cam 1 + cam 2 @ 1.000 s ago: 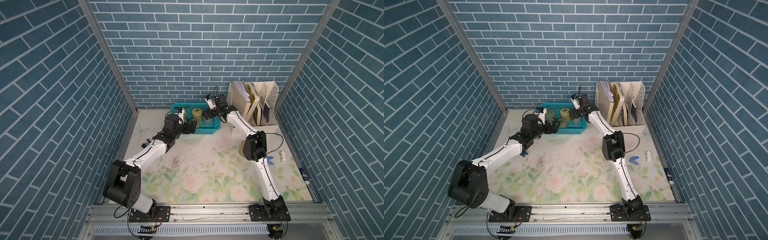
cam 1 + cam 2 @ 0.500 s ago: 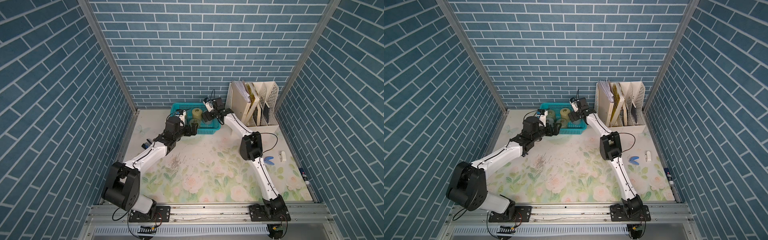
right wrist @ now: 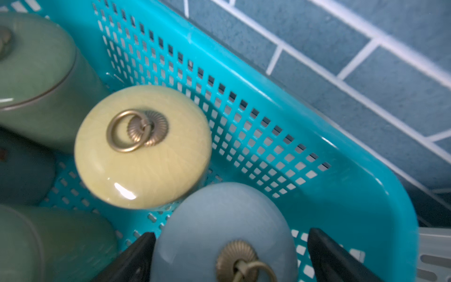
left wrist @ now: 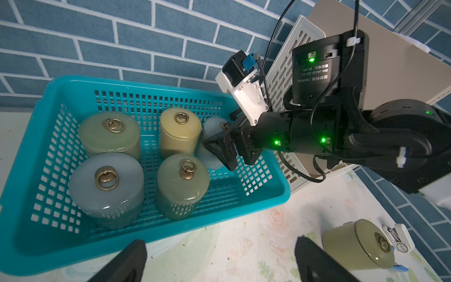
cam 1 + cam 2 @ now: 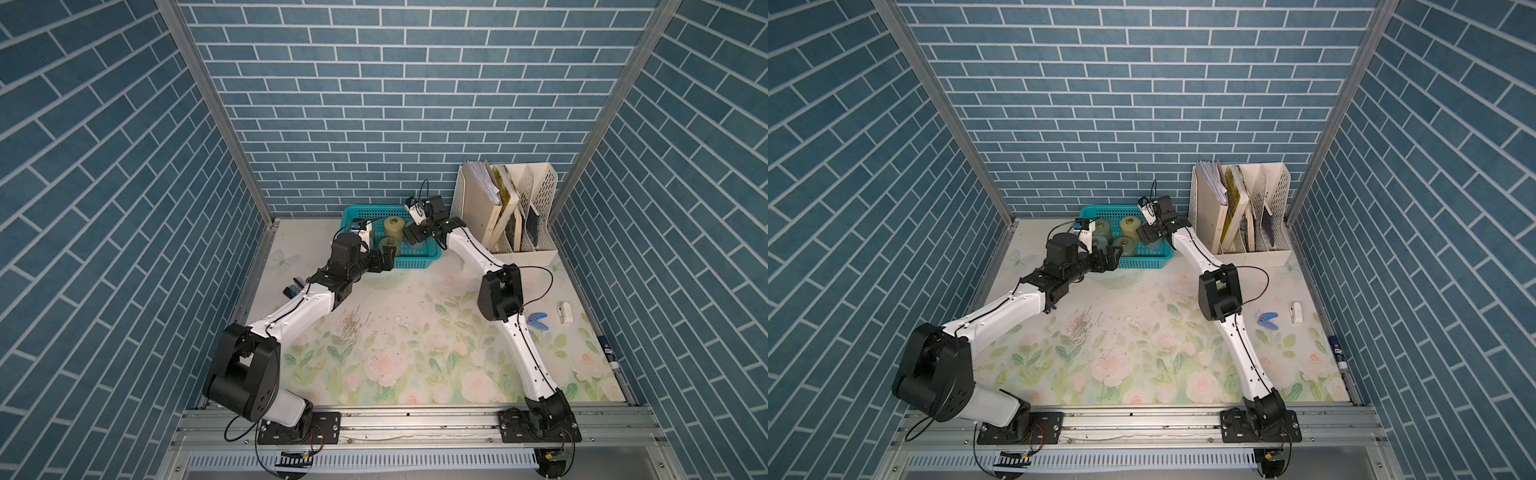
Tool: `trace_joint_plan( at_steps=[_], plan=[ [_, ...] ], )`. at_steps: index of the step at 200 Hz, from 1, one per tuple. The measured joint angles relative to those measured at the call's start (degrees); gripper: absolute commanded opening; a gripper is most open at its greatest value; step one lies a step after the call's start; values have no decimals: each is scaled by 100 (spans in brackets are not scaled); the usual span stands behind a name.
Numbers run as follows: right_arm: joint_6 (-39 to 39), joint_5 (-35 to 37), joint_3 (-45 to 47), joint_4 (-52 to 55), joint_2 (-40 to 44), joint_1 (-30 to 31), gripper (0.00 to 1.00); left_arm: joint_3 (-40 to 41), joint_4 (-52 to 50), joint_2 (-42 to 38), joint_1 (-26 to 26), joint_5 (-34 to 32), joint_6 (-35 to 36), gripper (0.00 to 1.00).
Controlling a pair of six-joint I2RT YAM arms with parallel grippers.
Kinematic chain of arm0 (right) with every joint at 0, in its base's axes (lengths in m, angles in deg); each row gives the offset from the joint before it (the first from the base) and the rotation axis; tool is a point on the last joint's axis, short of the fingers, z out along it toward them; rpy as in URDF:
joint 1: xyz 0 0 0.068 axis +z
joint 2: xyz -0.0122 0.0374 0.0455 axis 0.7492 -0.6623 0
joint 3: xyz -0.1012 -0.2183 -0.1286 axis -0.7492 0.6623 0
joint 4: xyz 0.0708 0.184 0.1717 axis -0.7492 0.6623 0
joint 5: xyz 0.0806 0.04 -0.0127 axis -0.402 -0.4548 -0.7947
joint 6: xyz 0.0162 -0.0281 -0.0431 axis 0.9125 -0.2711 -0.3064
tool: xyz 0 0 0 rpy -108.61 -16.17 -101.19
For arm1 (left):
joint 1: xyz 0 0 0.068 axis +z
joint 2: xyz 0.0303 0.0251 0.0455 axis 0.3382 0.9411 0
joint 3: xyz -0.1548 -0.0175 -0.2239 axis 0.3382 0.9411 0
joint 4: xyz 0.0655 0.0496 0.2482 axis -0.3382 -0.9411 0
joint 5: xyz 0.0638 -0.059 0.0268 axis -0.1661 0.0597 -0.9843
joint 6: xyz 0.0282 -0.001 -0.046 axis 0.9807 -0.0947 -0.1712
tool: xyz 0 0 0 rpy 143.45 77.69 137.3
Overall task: Take the tea canister out of the basket
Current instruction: Pick up the tea canister from the basket.
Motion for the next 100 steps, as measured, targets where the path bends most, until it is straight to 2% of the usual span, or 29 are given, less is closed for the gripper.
trace_joint_plan(
  at_steps=[54, 100],
  plan=[
    [-310, -210, 37, 101, 13, 11, 90, 0, -2, 0, 0, -42, 0, 100],
    [-361, -343, 643, -26, 365, 7, 81, 0, -7, 0, 0, -39, 2, 100]
  ],
)
